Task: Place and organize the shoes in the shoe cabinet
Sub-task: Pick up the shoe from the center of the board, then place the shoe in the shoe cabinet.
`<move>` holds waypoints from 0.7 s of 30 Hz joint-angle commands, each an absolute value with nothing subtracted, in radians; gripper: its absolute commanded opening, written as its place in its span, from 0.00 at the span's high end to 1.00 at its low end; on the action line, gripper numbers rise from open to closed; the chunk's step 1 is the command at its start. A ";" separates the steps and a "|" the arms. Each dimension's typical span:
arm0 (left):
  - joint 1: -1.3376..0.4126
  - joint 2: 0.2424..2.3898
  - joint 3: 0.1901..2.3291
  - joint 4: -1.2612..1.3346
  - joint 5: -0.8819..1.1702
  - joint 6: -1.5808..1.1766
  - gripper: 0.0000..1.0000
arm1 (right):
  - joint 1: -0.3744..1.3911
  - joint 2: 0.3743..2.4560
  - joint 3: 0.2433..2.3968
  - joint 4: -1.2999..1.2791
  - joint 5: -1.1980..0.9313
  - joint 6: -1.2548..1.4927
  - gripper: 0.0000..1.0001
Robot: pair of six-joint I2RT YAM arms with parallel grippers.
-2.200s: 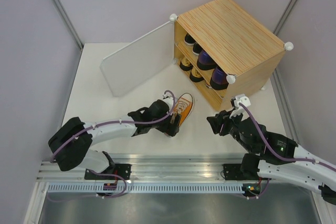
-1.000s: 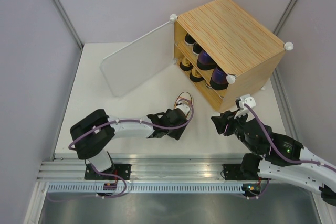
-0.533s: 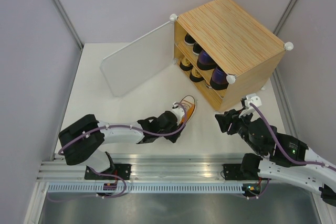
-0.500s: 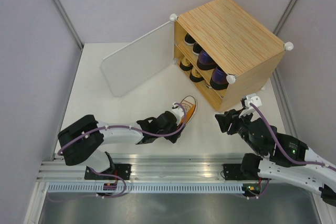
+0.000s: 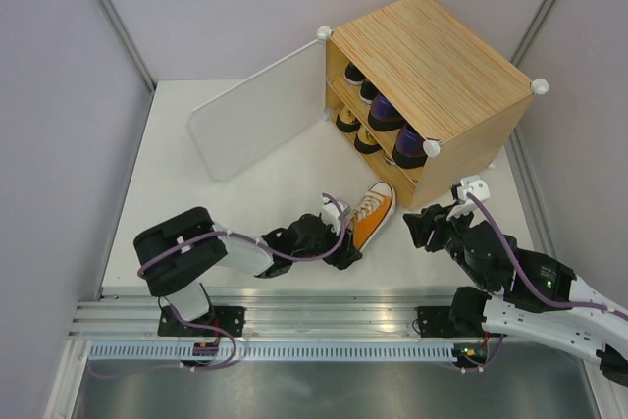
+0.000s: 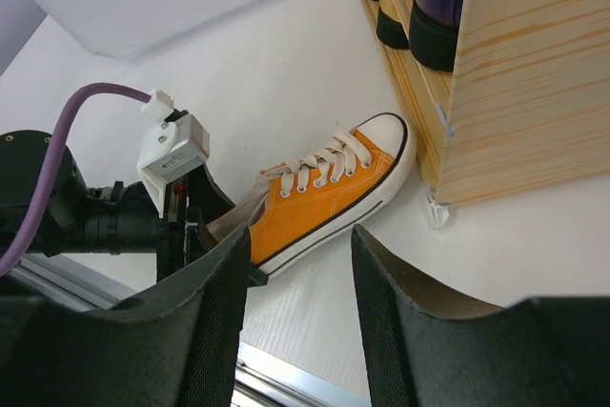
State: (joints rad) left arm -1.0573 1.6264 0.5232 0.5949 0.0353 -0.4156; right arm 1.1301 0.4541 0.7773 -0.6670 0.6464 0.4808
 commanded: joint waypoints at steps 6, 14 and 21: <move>-1.062 1.746 0.522 0.937 0.156 -0.598 0.98 | 1.129 0.442 0.818 -0.684 0.678 0.465 0.48; -1.062 1.701 0.595 0.669 0.042 -0.451 0.98 | 1.131 0.437 0.821 -0.692 0.687 0.466 0.48; -1.060 1.644 0.696 0.486 -0.023 -0.272 0.98 | 1.131 0.442 0.821 -0.690 0.692 0.466 0.48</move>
State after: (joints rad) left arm -1.0626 1.6917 0.6178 0.5587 0.0425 -0.3988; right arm 1.1301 0.4442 0.7826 -0.6750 0.6708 0.4812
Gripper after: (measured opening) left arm 0.698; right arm 0.517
